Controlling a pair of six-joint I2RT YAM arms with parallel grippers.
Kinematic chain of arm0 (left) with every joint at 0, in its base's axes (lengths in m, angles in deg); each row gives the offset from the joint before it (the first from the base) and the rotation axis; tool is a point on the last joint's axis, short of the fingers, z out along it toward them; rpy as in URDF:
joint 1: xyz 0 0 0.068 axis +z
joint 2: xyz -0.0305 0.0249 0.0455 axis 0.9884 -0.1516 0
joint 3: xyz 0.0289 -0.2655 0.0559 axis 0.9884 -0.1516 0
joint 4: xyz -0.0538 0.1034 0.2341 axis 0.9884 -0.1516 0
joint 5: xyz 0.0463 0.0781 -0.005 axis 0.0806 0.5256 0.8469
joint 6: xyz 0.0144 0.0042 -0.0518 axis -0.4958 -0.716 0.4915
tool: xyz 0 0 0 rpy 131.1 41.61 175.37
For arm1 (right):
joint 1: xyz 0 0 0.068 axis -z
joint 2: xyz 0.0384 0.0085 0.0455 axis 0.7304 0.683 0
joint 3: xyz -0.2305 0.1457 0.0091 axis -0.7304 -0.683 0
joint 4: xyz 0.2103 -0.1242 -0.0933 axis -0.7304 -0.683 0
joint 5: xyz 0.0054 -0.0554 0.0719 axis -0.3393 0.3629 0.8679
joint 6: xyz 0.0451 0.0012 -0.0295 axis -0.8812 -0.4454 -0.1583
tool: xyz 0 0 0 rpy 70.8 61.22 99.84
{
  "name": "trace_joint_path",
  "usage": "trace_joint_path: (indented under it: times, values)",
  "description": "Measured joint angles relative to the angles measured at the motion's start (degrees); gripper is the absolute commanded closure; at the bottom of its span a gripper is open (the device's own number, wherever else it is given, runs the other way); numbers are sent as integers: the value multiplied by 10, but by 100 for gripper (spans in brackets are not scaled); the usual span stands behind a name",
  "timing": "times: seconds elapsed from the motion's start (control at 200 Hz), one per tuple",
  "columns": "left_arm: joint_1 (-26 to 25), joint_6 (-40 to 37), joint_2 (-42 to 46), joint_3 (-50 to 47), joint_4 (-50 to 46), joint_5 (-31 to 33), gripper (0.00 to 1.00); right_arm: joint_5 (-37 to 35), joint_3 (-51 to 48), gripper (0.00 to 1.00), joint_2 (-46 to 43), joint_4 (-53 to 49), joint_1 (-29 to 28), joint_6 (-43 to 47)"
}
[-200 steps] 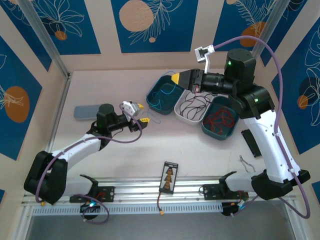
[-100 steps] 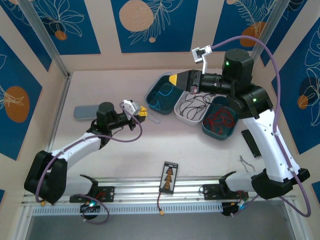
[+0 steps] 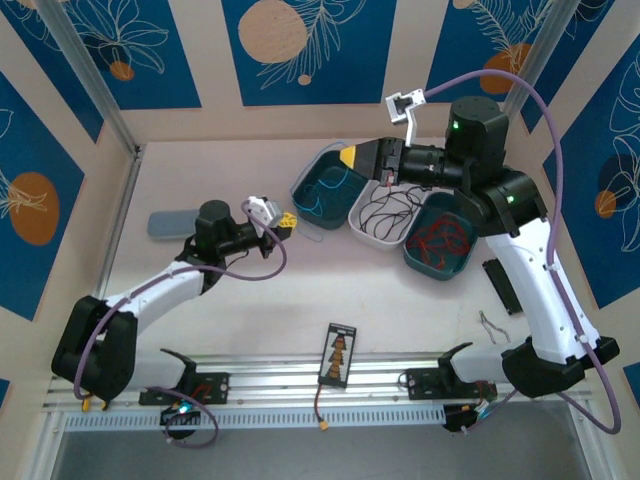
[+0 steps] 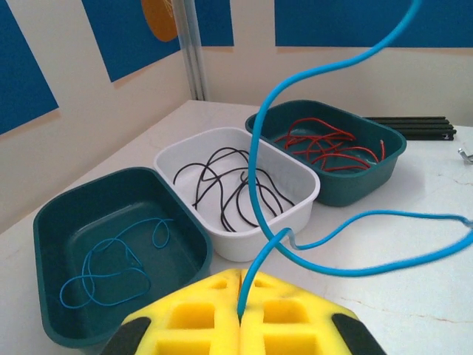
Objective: Untangle the cables
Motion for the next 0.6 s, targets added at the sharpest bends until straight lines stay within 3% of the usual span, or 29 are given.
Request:
trace_joint_path:
  times: [0.335,0.6]
  values:
    - [0,-1,139,-77,-17,4,100,-247,-65,100,-88,-69,101,30]
    - [3,13,232,-111,2,70,100,-310,-99,100,-111,-108,167,36]
